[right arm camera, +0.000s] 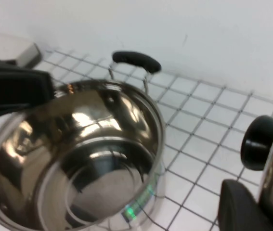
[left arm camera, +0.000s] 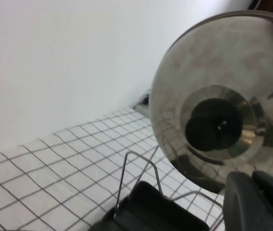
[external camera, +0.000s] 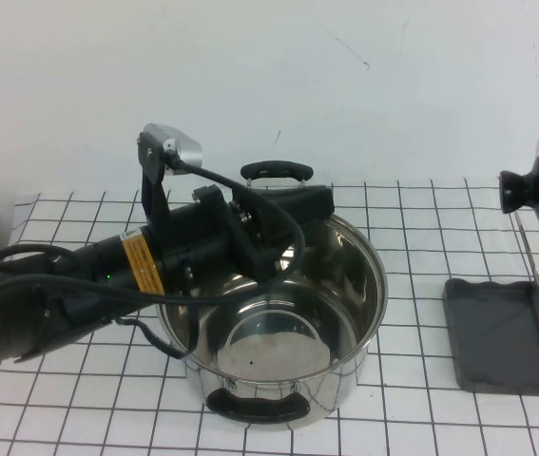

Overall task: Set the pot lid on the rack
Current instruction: Place the pot lid on the pot rack

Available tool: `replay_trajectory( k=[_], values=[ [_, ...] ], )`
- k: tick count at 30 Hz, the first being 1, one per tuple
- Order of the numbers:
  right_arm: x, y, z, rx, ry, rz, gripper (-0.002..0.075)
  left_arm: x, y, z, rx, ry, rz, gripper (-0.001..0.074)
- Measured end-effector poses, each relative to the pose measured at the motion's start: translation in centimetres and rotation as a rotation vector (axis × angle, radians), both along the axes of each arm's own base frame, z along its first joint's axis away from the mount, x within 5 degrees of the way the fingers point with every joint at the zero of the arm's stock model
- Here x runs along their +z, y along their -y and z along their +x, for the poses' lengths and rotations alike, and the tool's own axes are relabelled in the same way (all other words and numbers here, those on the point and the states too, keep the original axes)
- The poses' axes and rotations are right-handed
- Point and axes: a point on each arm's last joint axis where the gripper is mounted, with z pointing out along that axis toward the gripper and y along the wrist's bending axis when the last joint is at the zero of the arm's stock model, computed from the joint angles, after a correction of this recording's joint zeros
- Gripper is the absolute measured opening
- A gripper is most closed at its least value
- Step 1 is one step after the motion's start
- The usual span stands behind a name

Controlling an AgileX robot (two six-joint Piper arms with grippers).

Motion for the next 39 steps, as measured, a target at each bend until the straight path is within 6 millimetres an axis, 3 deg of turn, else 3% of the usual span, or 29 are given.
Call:
replay_trajectory(
  k=[8, 13, 19, 24, 30, 39],
  values=[
    [-3.1, 0.1, 2.9, -0.030, -0.116, -0.037, 0.0075, -0.7, 0.2, -0.8, -0.097, 0.031, 0.094, 0.0001],
    [-3.8, 0.3, 3.6, -0.047, -0.134, -0.054, 0.0086, -0.8, 0.2, -0.9, -0.107, 0.036, 0.104, 0.0000],
    [-3.9, 0.5, 3.6, -0.051, -0.123, -0.090, 0.0242, -0.9, 0.2, -1.0, -0.122, 0.043, 0.118, -0.0001],
    [-3.9, 0.8, 3.5, -0.054, -0.131, -0.096, 0.0297, -1.0, 0.2, -1.2, -0.143, 0.053, 0.136, -0.0001],
    [-2.1, 2.0, 1.3, -0.042, -0.114, -0.081, 0.0295, -1.2, 0.2, -1.1, -0.133, 0.050, 0.157, -0.0001],
    [2.4, 3.2, -6.1, -0.109, 0.035, -0.141, 0.0292, -1.1, -1.0, -0.3, 0.056, 0.070, 0.388, -0.0001]
  ],
)
